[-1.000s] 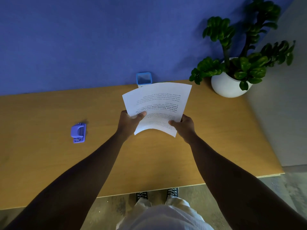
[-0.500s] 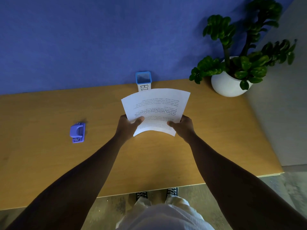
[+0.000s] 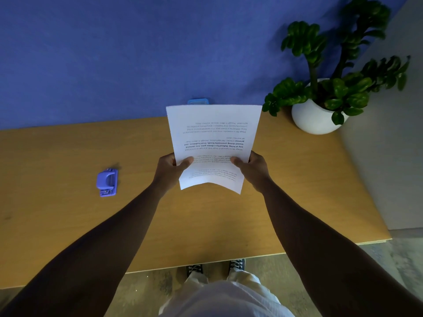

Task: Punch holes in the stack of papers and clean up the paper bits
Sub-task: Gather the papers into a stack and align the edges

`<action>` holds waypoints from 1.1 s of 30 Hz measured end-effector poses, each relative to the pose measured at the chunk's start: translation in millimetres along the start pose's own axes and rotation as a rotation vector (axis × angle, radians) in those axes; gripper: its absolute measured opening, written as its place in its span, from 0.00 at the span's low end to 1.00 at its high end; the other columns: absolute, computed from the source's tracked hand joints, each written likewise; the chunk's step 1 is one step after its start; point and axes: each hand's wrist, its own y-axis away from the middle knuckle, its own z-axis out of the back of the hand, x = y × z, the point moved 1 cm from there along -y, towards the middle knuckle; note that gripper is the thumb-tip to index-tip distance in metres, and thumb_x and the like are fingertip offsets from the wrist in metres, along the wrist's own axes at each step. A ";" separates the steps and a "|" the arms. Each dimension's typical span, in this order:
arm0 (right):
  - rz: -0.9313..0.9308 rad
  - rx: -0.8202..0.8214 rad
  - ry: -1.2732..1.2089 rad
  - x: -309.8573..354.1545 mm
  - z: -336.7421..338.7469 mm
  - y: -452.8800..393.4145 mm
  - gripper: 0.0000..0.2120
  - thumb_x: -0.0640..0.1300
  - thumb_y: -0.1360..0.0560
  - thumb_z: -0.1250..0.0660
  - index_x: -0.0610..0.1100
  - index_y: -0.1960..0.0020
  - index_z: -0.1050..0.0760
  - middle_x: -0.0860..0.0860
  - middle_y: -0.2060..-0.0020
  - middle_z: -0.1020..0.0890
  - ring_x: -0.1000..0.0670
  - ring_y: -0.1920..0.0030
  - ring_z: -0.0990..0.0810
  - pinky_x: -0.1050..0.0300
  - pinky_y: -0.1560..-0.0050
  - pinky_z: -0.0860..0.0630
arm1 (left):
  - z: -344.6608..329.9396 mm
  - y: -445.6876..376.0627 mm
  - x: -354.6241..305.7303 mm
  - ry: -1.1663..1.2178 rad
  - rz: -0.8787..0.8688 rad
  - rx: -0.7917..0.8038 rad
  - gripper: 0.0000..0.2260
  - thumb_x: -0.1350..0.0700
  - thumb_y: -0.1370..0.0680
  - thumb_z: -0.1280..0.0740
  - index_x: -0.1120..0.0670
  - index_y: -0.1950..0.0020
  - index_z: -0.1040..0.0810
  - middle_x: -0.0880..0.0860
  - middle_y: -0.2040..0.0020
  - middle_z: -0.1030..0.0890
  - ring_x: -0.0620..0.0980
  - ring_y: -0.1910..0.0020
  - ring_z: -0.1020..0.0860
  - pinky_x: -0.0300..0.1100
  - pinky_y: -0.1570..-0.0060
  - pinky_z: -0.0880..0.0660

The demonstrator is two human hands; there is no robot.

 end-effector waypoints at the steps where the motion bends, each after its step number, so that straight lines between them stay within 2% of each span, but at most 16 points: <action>1: -0.002 0.004 -0.020 1.8 1.4 0.0 0.09 0.45 0.26 0.27 0.53 0.47 0.20 0.58 0.54 0.16 0.55 0.53 0.17 0.61 0.57 0.20 | 2.4 -0.9 -0.1 0.027 0.000 -0.010 0.10 0.55 0.23 0.27 0.54 0.43 0.16 0.43 0.52 0.13 0.40 0.53 0.15 0.29 0.60 0.23; 4: -0.019 0.006 -0.094 5.6 5.3 -0.9 0.09 0.45 0.27 0.26 0.53 0.48 0.19 0.58 0.54 0.14 0.56 0.54 0.16 0.63 0.60 0.21 | 9.7 -1.8 1.1 0.075 0.001 -0.027 0.09 0.57 0.22 0.28 0.56 0.43 0.16 0.43 0.54 0.13 0.39 0.55 0.15 0.28 0.59 0.23; 6: -0.030 0.015 -0.163 6.7 7.2 -1.3 0.09 0.44 0.27 0.26 0.52 0.48 0.18 0.57 0.54 0.14 0.55 0.54 0.15 0.63 0.60 0.21 | 13.4 -1.5 1.9 0.100 0.008 -0.034 0.08 0.57 0.23 0.28 0.55 0.44 0.16 0.43 0.55 0.13 0.38 0.58 0.16 0.28 0.61 0.24; 9: -0.045 0.051 -0.280 6.8 9.9 -1.9 0.11 0.41 0.27 0.26 0.48 0.45 0.18 0.52 0.50 0.14 0.51 0.50 0.15 0.55 0.54 0.19 | 17.0 -0.7 4.3 0.140 0.017 -0.047 0.09 0.56 0.24 0.27 0.50 0.44 0.16 0.43 0.56 0.13 0.37 0.60 0.16 0.28 0.62 0.24; 11: -0.064 0.074 -0.353 6.6 11.7 -2.1 0.14 0.39 0.27 0.27 0.44 0.42 0.19 0.48 0.46 0.15 0.45 0.46 0.16 0.46 0.47 0.19 | 18.5 -1.5 7.7 0.172 0.050 -0.047 0.09 0.54 0.24 0.26 0.47 0.45 0.15 0.46 0.53 0.13 0.41 0.56 0.16 0.35 0.57 0.21; 13: -0.082 0.085 -0.425 7.4 12.6 -0.7 0.15 0.38 0.26 0.28 0.42 0.40 0.21 0.46 0.44 0.16 0.43 0.44 0.17 0.44 0.44 0.20 | 18.8 -1.4 10.4 0.209 0.082 -0.048 0.08 0.53 0.25 0.25 0.46 0.46 0.15 0.49 0.52 0.13 0.47 0.54 0.18 0.44 0.51 0.21; 14: -0.088 0.088 -0.460 8.0 12.7 0.3 0.16 0.37 0.26 0.28 0.41 0.39 0.21 0.46 0.43 0.16 0.43 0.43 0.17 0.45 0.44 0.20 | 18.5 -0.8 10.9 0.231 0.089 -0.050 0.08 0.53 0.25 0.25 0.46 0.47 0.15 0.50 0.53 0.14 0.48 0.55 0.19 0.44 0.51 0.22; 18: -0.104 0.106 -0.561 9.9 12.3 3.7 0.17 0.38 0.25 0.28 0.43 0.37 0.23 0.47 0.42 0.16 0.45 0.43 0.17 0.49 0.47 0.19 | 14.0 3.1 11.4 0.318 0.118 -0.055 0.09 0.54 0.27 0.23 0.53 0.49 0.17 0.48 0.60 0.16 0.45 0.59 0.18 0.35 0.60 0.21; 20: -0.120 0.114 -0.605 9.3 12.3 3.9 0.19 0.38 0.26 0.28 0.44 0.36 0.24 0.48 0.41 0.17 0.46 0.41 0.18 0.48 0.45 0.20 | 9.8 4.3 12.5 0.319 0.133 -0.045 0.08 0.54 0.27 0.23 0.55 0.54 0.19 0.50 0.61 0.18 0.46 0.60 0.19 0.37 0.58 0.21; 22: -0.131 0.129 -0.639 8.9 11.5 3.6 0.21 0.39 0.26 0.27 0.45 0.34 0.25 0.48 0.40 0.18 0.46 0.39 0.19 0.45 0.42 0.21 | 4.6 5.9 11.3 0.334 0.149 -0.007 0.06 0.54 0.26 0.24 0.54 0.55 0.18 0.50 0.59 0.16 0.46 0.58 0.18 0.40 0.52 0.20; 26: -0.156 0.144 -0.695 8.0 4.7 3.4 0.23 0.39 0.27 0.26 0.47 0.34 0.25 0.49 0.39 0.18 0.45 0.37 0.21 0.42 0.40 0.23 | -5.9 8.5 3.5 0.379 0.137 0.080 0.11 0.54 0.24 0.27 0.53 0.42 0.17 0.51 0.46 0.14 0.47 0.47 0.16 0.39 0.51 0.19; 30: -0.185 0.201 -0.761 7.7 -5.3 5.9 0.22 0.39 0.28 0.25 0.48 0.36 0.24 0.48 0.38 0.19 0.44 0.38 0.20 0.41 0.41 0.22 | -13.6 9.2 -3.0 0.409 0.143 0.097 0.10 0.55 0.24 0.26 0.52 0.43 0.18 0.52 0.46 0.14 0.50 0.47 0.15 0.41 0.55 0.18; 33: -0.190 0.237 -0.754 7.6 -10.3 7.7 0.23 0.38 0.29 0.24 0.49 0.36 0.23 0.48 0.38 0.19 0.44 0.38 0.20 0.40 0.41 0.22 | -14.9 8.3 -3.9 0.388 0.140 0.088 0.08 0.55 0.24 0.26 0.49 0.45 0.18 0.52 0.45 0.14 0.51 0.46 0.16 0.48 0.51 0.18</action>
